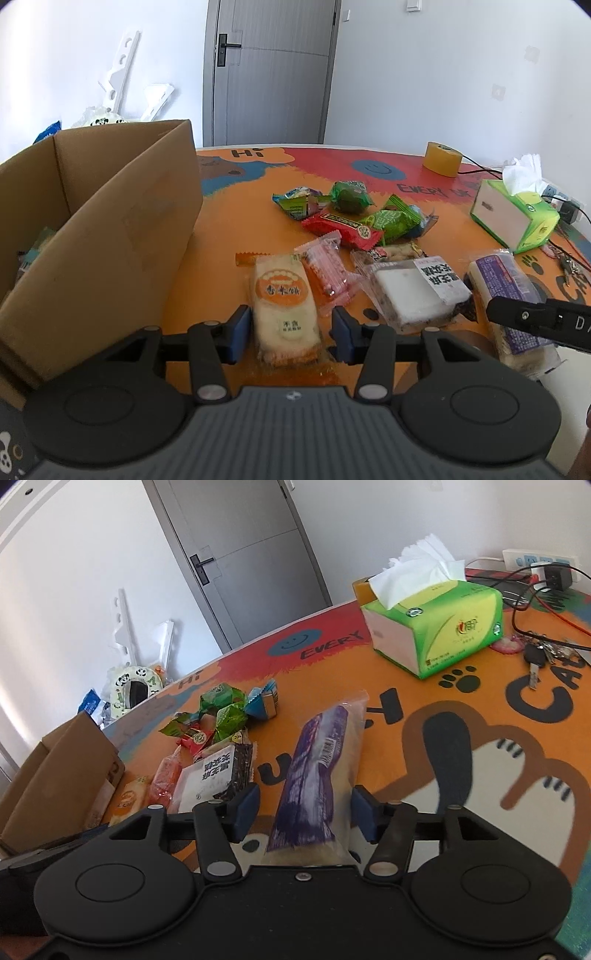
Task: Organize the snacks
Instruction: 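Close left tool on orange-labelled bread packet while right tool lifts purple roll, then carry bread packet in left tool and purple roll in right tool over the box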
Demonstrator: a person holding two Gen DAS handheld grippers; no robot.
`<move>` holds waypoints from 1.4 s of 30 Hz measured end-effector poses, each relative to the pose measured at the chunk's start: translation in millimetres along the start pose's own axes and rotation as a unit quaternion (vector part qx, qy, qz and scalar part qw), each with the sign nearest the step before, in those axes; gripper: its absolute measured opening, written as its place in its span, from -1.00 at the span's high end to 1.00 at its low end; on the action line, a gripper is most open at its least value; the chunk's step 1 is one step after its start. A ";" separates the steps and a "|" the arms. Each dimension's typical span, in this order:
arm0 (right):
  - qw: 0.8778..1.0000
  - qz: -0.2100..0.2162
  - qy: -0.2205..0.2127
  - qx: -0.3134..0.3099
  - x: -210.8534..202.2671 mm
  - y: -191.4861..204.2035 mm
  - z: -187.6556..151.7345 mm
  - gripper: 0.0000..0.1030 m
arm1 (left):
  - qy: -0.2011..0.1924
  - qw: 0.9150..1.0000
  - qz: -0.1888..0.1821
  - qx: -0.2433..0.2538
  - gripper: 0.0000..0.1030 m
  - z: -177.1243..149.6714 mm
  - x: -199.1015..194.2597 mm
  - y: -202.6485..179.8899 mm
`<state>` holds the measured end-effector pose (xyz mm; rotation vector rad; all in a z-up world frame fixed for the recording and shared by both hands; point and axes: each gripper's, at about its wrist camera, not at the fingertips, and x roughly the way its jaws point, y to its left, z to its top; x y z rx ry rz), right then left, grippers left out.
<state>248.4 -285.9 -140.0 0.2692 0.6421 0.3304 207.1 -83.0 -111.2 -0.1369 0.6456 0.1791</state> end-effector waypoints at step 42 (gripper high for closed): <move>0.995 0.062 -0.070 -0.035 -67.4 73.7 10.3 0.42 | -0.097 0.994 -0.049 0.004 0.34 24.7 -102.4 27.9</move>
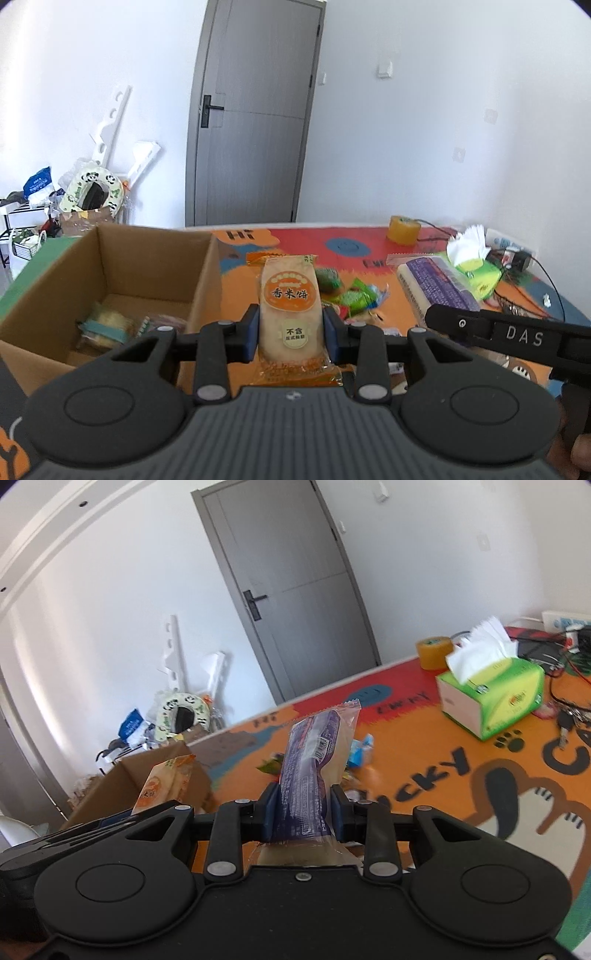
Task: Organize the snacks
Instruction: 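Carry bread packet in left tool and purple roll in right tool over the box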
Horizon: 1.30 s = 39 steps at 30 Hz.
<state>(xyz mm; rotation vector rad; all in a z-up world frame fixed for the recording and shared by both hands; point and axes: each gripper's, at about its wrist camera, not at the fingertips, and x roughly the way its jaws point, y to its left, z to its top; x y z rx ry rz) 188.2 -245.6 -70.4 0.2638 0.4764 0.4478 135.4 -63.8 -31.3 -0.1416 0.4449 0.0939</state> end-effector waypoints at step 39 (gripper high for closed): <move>0.994 0.105 0.005 -0.031 58.8 109.8 11.8 0.42 | -0.029 0.994 0.079 -0.069 0.34 33.2 -5.0 124.0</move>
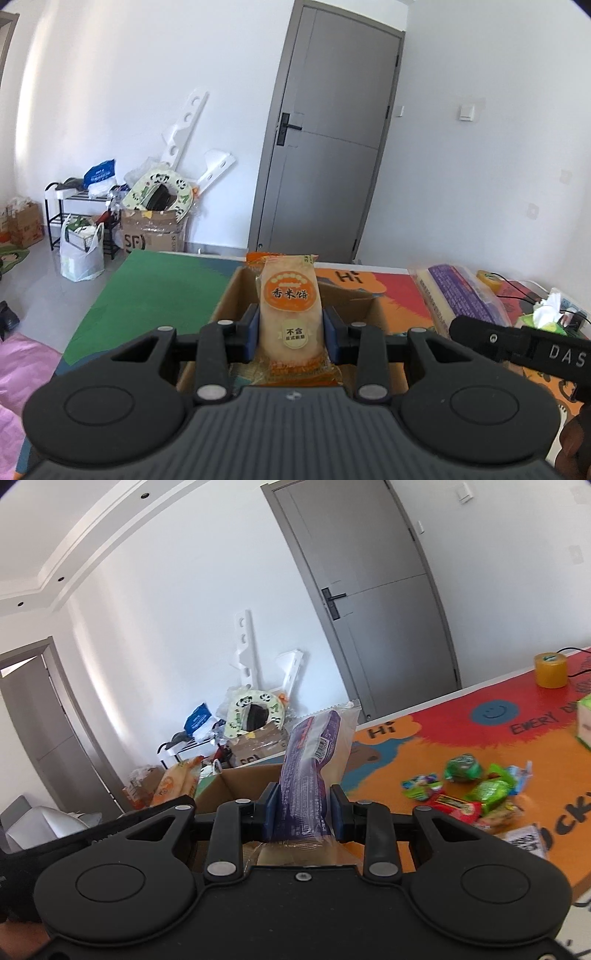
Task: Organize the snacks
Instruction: 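Carry bread packet in left tool and purple roll in right tool over the box, then open left tool releasing bread packet into box while right tool drops purple roll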
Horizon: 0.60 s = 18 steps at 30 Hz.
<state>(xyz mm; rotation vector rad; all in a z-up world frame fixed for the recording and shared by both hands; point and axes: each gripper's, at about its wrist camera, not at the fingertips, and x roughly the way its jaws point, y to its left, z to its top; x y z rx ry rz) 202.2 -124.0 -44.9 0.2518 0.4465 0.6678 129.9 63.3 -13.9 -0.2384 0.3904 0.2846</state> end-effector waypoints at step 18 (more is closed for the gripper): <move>0.999 0.021 0.042 -0.014 33.9 43.6 -11.3 0.42 | 0.027 0.999 0.003 -0.030 0.17 -0.8 -12.2 35.3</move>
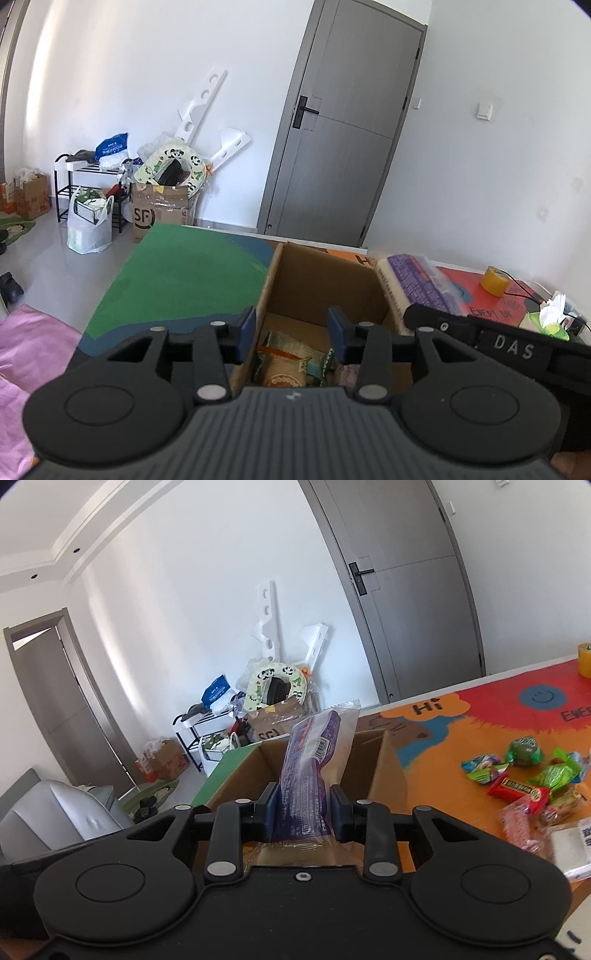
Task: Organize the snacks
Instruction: 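Open left tool releasing bread packet into box while right tool drops purple roll, then withdraw both open tools from the box toward the table snacks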
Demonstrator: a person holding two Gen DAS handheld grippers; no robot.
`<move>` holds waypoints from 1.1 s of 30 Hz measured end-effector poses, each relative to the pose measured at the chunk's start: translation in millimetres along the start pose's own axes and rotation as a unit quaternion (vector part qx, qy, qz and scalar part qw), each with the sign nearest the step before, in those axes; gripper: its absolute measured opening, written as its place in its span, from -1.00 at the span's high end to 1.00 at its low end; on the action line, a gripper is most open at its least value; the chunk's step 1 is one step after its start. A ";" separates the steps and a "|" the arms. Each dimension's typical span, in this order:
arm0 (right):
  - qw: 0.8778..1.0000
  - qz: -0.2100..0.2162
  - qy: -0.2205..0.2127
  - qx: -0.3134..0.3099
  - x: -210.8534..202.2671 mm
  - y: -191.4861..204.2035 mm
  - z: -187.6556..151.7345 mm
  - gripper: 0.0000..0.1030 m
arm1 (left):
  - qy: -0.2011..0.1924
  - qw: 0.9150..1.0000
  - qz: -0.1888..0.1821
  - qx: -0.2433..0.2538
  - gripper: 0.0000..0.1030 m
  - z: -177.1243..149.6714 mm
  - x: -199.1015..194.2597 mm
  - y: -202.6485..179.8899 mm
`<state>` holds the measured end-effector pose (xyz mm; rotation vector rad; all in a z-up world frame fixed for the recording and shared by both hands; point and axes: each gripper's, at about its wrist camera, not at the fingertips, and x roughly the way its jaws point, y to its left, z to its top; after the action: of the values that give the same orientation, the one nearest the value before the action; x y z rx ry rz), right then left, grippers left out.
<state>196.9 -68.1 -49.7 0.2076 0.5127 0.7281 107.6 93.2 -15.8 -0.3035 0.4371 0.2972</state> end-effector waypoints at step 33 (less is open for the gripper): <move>0.995 -0.078 -0.026 0.052 -96.5 -78.0 -13.0 -0.65 | 0.030 0.998 -0.039 0.030 -0.73 -20.3 -10.7 -64.0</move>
<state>174.7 -190.8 -52.3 0.2803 0.5125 0.5431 112.9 25.4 -14.2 -0.2709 0.4921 0.1986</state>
